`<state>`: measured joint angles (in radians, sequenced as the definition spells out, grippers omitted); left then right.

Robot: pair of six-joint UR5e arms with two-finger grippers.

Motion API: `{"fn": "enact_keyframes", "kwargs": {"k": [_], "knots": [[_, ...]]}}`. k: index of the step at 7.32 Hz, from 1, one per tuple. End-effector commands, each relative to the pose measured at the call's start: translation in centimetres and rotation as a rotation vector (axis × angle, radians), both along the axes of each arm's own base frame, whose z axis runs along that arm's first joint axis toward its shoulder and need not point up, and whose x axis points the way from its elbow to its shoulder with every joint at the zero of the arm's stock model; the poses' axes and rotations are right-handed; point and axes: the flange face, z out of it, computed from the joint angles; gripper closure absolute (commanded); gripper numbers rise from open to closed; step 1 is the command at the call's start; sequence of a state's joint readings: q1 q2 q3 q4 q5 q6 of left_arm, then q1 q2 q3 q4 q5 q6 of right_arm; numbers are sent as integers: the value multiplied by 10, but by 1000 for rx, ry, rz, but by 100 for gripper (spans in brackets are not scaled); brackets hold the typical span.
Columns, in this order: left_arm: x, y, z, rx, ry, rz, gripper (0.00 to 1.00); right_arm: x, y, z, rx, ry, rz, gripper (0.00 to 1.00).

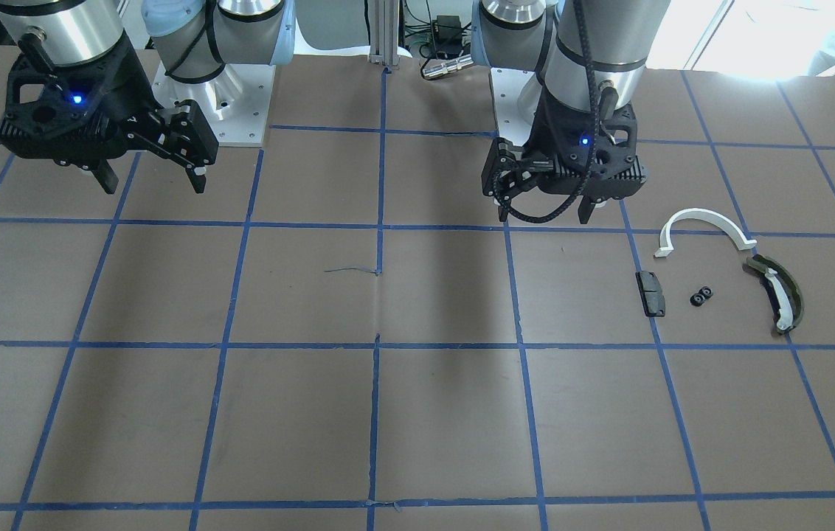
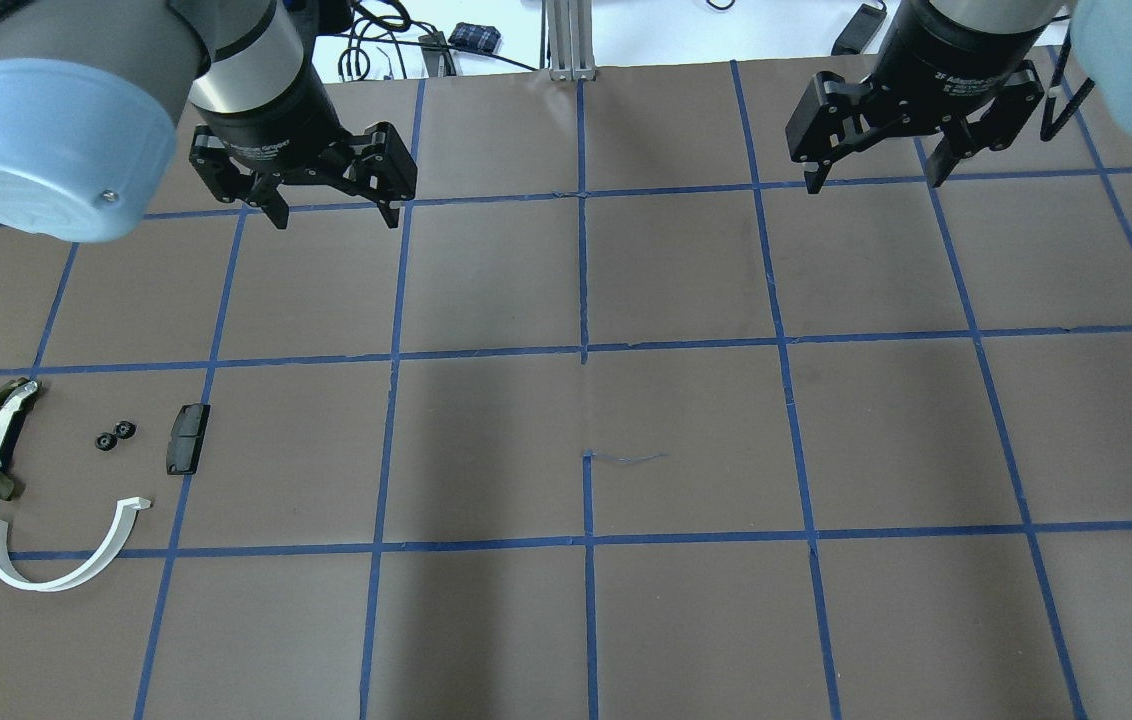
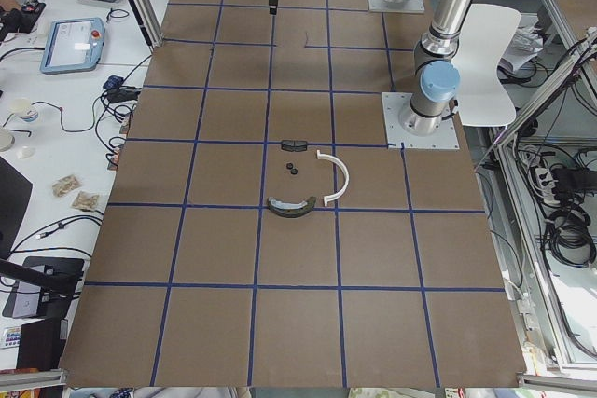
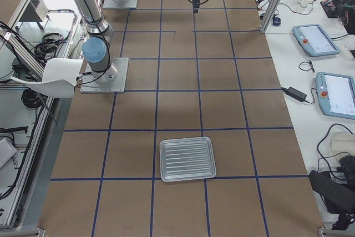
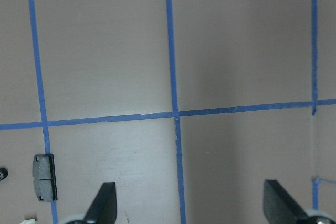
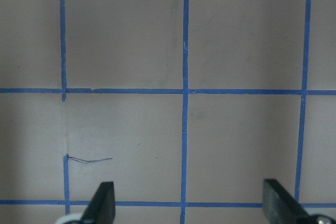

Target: Place bearing gear from tray to pile

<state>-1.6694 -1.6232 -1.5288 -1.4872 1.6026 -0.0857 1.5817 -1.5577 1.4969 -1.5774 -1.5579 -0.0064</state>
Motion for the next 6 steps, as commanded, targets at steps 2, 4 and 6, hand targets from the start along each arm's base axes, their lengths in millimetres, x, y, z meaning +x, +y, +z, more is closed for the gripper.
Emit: {"fn": "enact_keyframes", "kwargs": {"k": [2,4,6], "knots": [[28,15,13,60,-66,42,0,1,0,-1,1,1,6,0],[33,18,12,74,-49,56,0,1,0,-1,1,0,7,0],[35,17,11,77,5,65,0,1,0,-1,3,-5,9,0]]}}
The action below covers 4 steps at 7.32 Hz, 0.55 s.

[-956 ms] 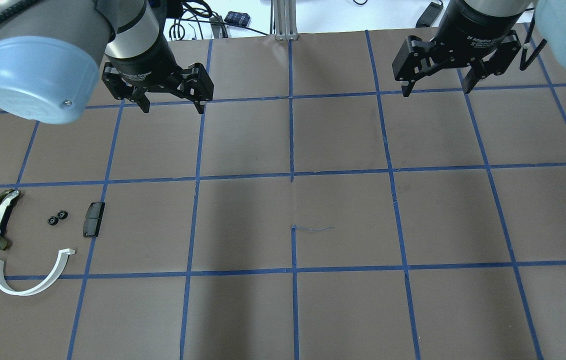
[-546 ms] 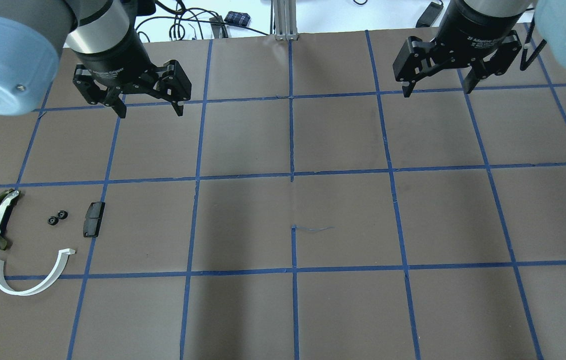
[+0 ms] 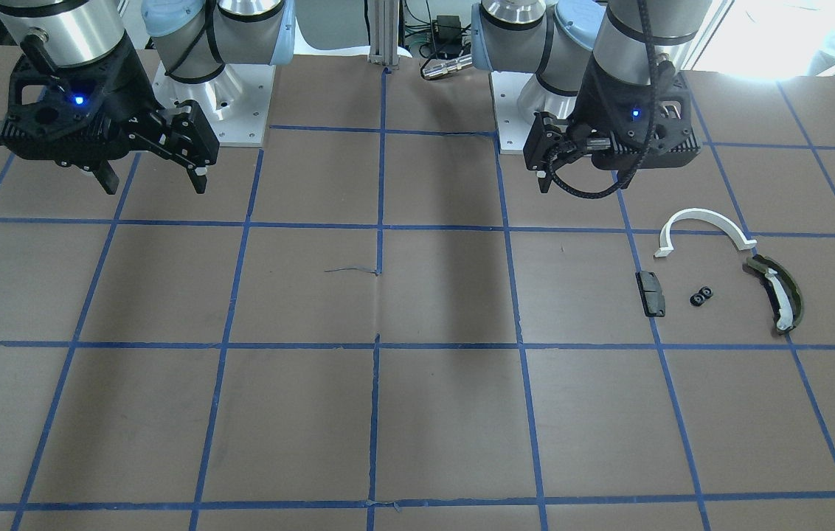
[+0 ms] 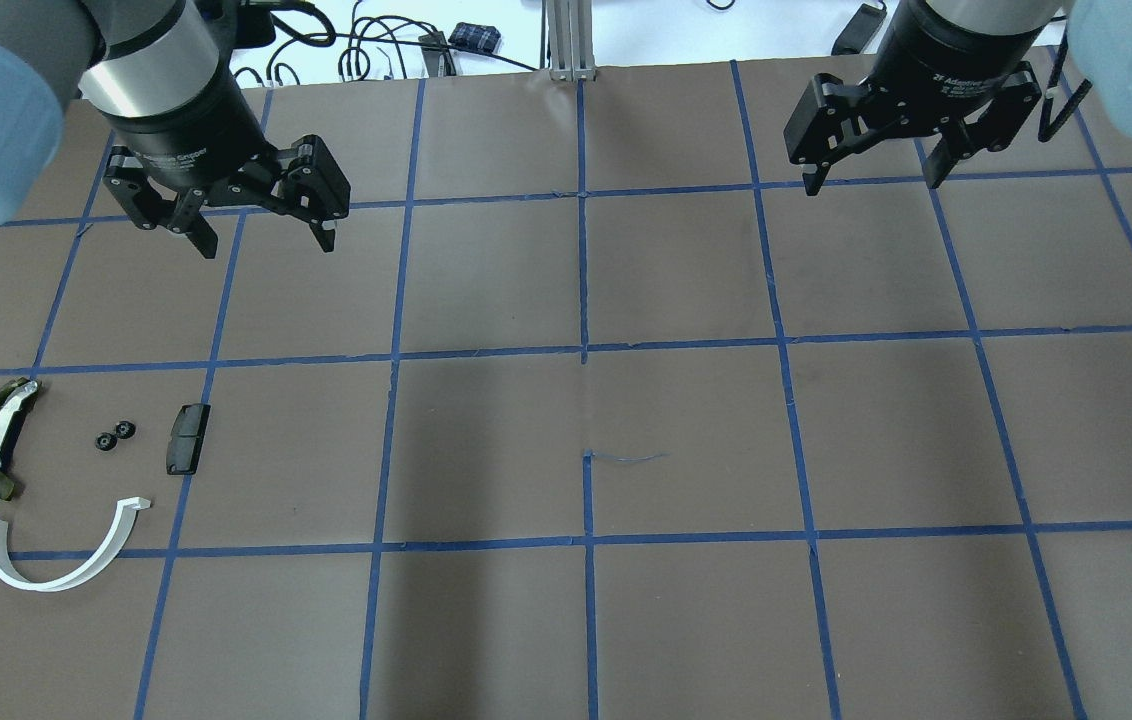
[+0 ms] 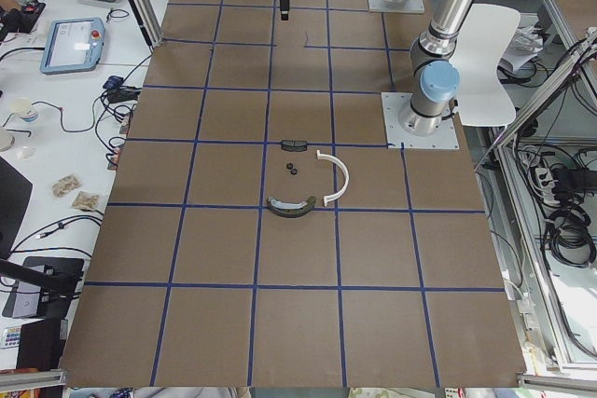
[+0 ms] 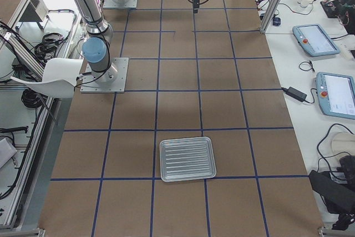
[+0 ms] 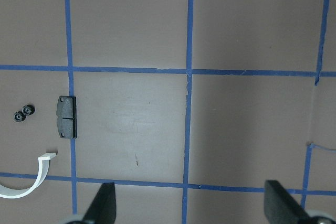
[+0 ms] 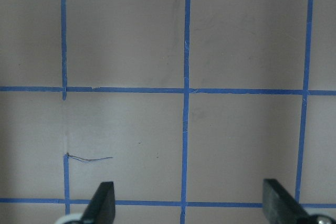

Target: Place bearing gear from tray to pile

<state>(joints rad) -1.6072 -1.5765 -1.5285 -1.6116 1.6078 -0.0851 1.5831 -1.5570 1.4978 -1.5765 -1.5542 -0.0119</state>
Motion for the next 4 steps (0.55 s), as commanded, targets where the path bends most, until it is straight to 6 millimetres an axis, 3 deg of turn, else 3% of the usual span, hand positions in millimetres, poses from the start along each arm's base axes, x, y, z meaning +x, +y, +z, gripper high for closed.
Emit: {"fn": "enact_keyframes", "kwargs": {"k": [1,4], "knots": [[6,-2,3,-12,22,-3,0,0,0,-1,2,2,5,0],[13,-3,9,-50,29,-40,0,-1,-1,0,0,3,6,0]]}}
